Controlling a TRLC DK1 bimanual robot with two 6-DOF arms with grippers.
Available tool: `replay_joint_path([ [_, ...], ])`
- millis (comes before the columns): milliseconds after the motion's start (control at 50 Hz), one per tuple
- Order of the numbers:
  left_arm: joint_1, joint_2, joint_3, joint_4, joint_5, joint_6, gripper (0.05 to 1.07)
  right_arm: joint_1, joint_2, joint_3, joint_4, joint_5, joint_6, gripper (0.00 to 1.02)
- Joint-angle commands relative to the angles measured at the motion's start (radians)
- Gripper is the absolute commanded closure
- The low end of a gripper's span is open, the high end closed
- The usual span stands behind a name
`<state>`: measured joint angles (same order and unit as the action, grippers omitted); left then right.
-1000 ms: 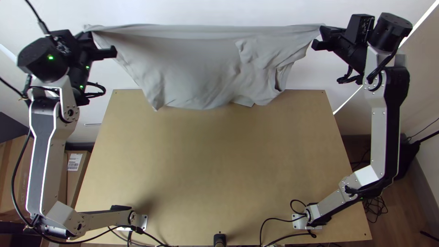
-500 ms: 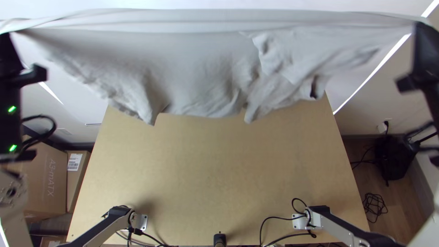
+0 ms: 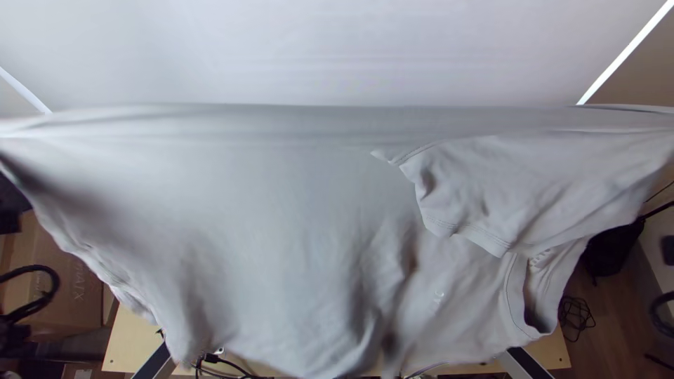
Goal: Fold the t-shirt
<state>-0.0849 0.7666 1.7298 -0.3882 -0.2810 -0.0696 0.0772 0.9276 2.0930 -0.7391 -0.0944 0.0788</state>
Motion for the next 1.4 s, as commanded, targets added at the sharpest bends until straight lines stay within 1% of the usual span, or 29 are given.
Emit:
replay_joint_path([
  [0, 0.020, -0.085, -0.176, 0.000, -0.066, -0.056, 1.05, -0.017, -0.050, -0.168, 0.029, 0.079, 0.026, 1.00],
  [80, 0.013, -0.158, -0.349, 0.002, -0.047, -0.064, 1.05, -0.004, -0.111, -0.376, 0.073, 0.078, 0.026, 1.00],
  [180, -0.004, -0.234, -0.552, -0.040, -0.006, -0.108, 1.05, 0.019, -0.176, -0.633, 0.142, 0.078, 0.027, 1.00],
  [220, -0.012, -0.253, -0.622, -0.072, 0.036, -0.130, 1.05, 0.042, -0.191, -0.728, 0.162, 0.079, 0.027, 1.00],
  [280, -0.018, -0.279, -0.730, -0.077, 0.055, -0.131, 1.05, 0.065, -0.205, -0.849, 0.178, 0.079, 0.050, 1.00],
  [320, -0.023, -0.286, -0.803, -0.090, 0.106, -0.131, 1.05, 0.087, -0.213, -0.924, 0.195, 0.081, 0.052, 1.00],
  [340, -0.024, -0.294, -0.845, -0.087, 0.112, -0.128, 1.05, 0.095, -0.217, -0.958, 0.207, 0.081, 0.053, 1.00],
  [380, -0.021, -0.308, -0.929, -0.047, 0.120, -0.119, 1.05, 0.095, -0.216, -1.013, 0.225, 0.079, 0.059, 1.00],
  [440, -0.024, -0.306, -1.020, -0.028, 0.148, -0.105, 1.05, 0.102, -0.197, -1.079, 0.251, 0.081, 0.064, 1.00],
  [460, -0.021, -0.305, -1.047, 0.005, 0.148, -0.096, 1.05, 0.101, -0.188, -1.107, 0.265, 0.079, 0.064, 1.00],
  [560, -0.016, -0.247, -1.128, 0.097, 0.177, -0.093, 1.05, 0.099, -0.136, -1.189, 0.325, 0.079, 0.067, 1.00],
  [640, -0.016, -0.150, -1.145, 0.160, 0.198, -0.096, 1.05, 0.101, -0.072, -1.232, 0.369, 0.079, 0.073, 1.00],
  [700, 0.001, -0.073, -1.156, 0.229, 0.204, -0.093, 1.05, 0.098, -0.015, -1.254, 0.414, 0.076, 0.098, 1.00],
  [760, 0.002, 0.008, -1.162, 0.299, 0.207, -0.087, 1.05, 0.095, 0.048, -1.268, 0.449, 0.073, 0.104, 1.00],
  [800, 0.002, 0.056, -1.158, 0.338, 0.207, -0.087, 1.05, 0.088, 0.088, -1.274, 0.480, 0.070, 0.124, 1.00],
  [860, 0.002, 0.134, -1.151, 0.399, 0.207, -0.085, 1.05, 0.088, 0.151, -1.274, 0.506, 0.064, 0.131, 1.00],
  [920, 0.002, 0.208, -1.135, 0.440, 0.207, -0.084, 1.05, 0.084, 0.209, -1.274, 0.546, 0.064, 0.153, 1.00],
  [960, 0.002, 0.257, -1.127, 0.476, 0.207, -0.076, 1.05, 0.084, 0.252, -1.266, 0.558, 0.064, 0.153, 1.00],
  [1020, 0.002, 0.330, -1.105, 0.500, 0.209, -0.075, 1.05, 0.072, 0.313, -1.251, 0.589, 0.064, 0.161, 1.00],
  [1140, 0.004, 0.471, -1.053, 0.537, 0.209, -0.067, 1.05, 0.050, 0.451, -1.188, 0.609, 0.061, 0.161, 1.00],
  [1380, 0.034, 0.752, -0.892, 0.601, 0.227, -0.070, 1.05, 0.022, 0.725, -1.028, 0.616, 0.059, 0.161, 1.00],
])
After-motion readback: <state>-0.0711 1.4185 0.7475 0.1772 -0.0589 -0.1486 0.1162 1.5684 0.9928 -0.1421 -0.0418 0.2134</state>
